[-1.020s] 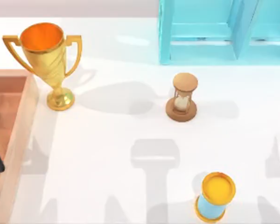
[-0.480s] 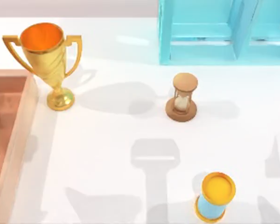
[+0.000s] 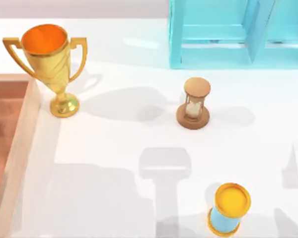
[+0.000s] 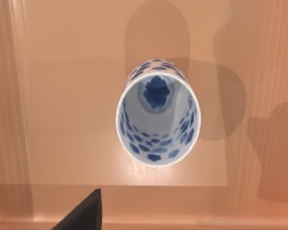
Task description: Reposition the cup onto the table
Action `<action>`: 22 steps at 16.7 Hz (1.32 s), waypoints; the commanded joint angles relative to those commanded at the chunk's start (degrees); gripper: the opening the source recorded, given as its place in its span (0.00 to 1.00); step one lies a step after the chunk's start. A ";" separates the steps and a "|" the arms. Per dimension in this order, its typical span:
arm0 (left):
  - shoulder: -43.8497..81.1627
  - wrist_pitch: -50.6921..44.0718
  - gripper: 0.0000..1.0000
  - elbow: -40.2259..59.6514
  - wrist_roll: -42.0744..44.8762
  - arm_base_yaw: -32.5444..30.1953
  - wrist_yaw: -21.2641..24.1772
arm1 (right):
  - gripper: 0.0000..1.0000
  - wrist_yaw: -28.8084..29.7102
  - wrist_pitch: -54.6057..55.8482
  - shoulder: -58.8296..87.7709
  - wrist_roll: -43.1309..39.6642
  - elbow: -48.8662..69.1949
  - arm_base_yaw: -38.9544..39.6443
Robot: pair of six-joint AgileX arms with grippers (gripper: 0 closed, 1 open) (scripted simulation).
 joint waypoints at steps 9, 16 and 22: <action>4.85 -3.72 1.00 4.41 0.92 0.73 -0.02 | 1.00 0.00 0.00 0.00 0.00 0.00 0.00; 8.81 11.88 1.00 -6.74 1.15 1.07 -0.01 | 1.00 0.00 0.00 0.00 0.00 0.00 0.00; 10.95 19.24 1.00 -12.55 1.35 1.26 -0.01 | 1.00 0.00 0.00 0.00 0.00 0.00 0.00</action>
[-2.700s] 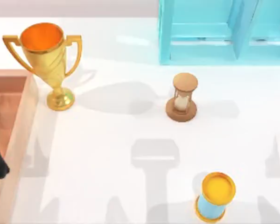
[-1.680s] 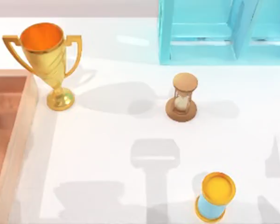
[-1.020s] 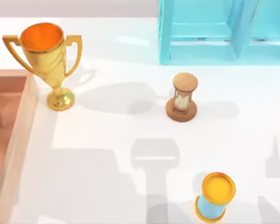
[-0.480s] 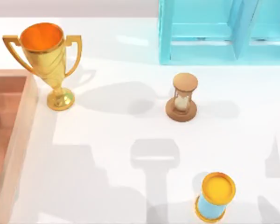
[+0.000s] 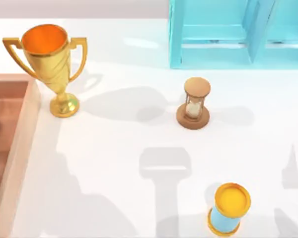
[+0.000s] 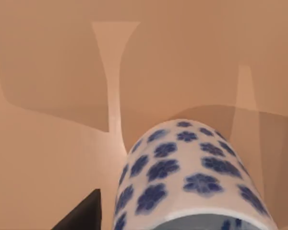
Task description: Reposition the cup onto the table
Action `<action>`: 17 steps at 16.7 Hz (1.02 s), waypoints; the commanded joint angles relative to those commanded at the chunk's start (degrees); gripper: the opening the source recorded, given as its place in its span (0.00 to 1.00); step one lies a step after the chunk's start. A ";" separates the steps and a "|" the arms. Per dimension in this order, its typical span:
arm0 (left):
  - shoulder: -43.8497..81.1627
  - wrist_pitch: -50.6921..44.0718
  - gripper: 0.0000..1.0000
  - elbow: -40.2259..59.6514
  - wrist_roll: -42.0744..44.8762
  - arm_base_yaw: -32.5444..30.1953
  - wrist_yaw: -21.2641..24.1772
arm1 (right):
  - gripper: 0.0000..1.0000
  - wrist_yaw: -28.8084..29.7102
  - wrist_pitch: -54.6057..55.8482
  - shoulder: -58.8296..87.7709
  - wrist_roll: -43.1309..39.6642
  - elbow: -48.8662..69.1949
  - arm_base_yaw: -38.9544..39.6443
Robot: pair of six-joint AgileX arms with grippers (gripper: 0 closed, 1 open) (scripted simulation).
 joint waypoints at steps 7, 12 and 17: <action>0.00 0.00 0.62 0.00 0.00 0.00 0.00 | 1.00 0.00 0.00 0.00 0.00 0.00 0.00; 0.00 0.00 0.25 0.00 0.00 0.00 0.00 | 1.00 0.00 0.00 0.00 0.00 0.00 0.00; 0.00 0.00 0.00 0.00 0.00 0.00 0.00 | 1.00 0.00 0.00 0.00 0.00 0.00 0.00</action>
